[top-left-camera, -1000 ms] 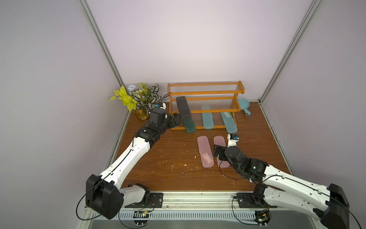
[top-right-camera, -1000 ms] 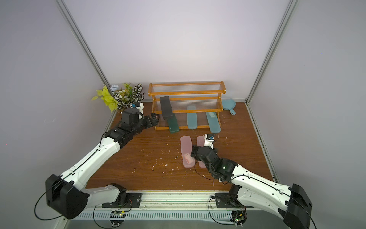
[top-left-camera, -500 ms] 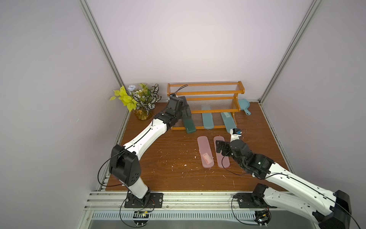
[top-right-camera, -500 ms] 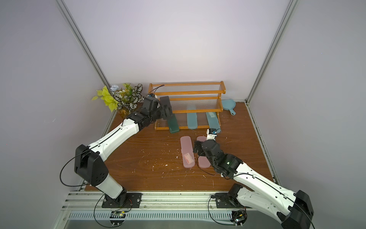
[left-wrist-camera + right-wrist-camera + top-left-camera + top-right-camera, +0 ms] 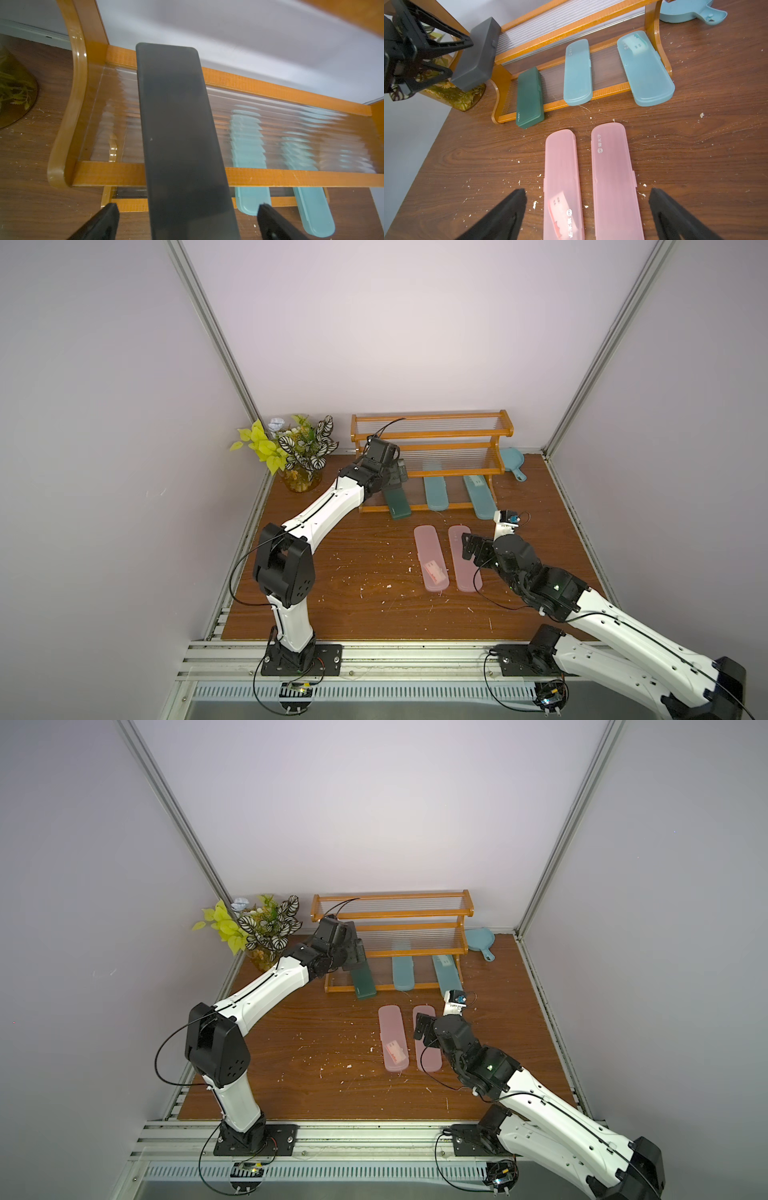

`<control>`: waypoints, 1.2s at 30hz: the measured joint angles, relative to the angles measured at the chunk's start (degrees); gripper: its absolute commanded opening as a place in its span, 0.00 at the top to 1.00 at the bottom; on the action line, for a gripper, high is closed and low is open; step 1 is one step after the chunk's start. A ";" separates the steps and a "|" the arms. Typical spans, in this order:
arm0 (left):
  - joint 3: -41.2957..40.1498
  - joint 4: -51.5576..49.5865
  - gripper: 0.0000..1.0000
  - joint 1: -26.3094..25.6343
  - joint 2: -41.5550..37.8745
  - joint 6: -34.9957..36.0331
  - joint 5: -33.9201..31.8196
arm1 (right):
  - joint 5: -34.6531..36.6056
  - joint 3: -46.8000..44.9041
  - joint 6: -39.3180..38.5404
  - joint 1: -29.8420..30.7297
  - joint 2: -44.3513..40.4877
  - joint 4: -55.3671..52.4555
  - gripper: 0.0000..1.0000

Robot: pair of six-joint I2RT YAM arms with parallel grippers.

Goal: Remove the pencil cases from the shelf
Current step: Pick up the pencil case from the shelf.

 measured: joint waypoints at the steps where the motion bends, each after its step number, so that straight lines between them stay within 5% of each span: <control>1: 0.00 -0.09 0.00 -0.15 0.17 0.13 -0.35 | 0.00 0.00 -0.17 -0.13 0.11 -0.02 0.01; 27: 3.26 -0.50 0.15 -1.46 5.09 5.44 -6.01 | -0.31 0.00 -1.29 -2.12 2.80 0.52 0.01; 36: 3.26 -0.55 0.29 -1.57 5.40 6.40 -6.58 | -0.35 0.00 -1.66 -2.47 4.09 1.81 0.01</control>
